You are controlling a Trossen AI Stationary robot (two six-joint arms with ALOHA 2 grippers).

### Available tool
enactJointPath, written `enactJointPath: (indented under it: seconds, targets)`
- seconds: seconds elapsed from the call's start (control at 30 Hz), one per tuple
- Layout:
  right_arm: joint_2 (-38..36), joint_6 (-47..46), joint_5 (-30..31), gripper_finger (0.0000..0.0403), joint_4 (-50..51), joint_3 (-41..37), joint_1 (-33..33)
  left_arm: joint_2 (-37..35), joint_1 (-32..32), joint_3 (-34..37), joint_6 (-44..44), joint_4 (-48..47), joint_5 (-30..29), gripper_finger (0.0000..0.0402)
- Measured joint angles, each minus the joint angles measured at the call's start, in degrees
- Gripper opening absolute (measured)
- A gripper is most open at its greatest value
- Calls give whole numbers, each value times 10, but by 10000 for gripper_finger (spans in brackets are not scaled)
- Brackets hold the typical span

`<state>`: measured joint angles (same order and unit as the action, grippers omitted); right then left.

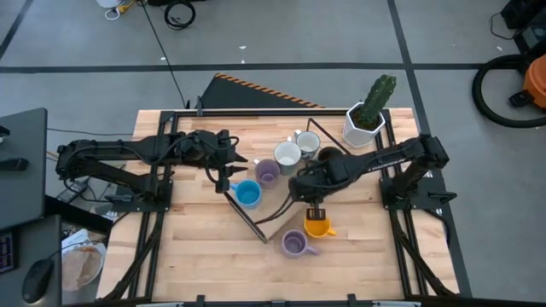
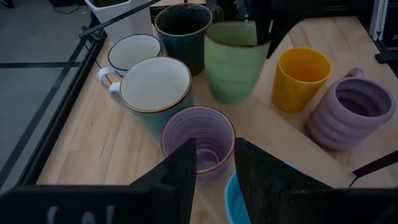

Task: Place coffee mugs
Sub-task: Put the light green mug on the shelf

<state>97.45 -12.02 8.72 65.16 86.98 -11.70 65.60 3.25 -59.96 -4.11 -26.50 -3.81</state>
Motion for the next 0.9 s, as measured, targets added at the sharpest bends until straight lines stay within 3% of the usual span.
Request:
enactJointPath:
  seconds: [0.9]
  targets:
    - [1,45,-36,40,-15,-42,38,0,0,0,-1,0,0,117]
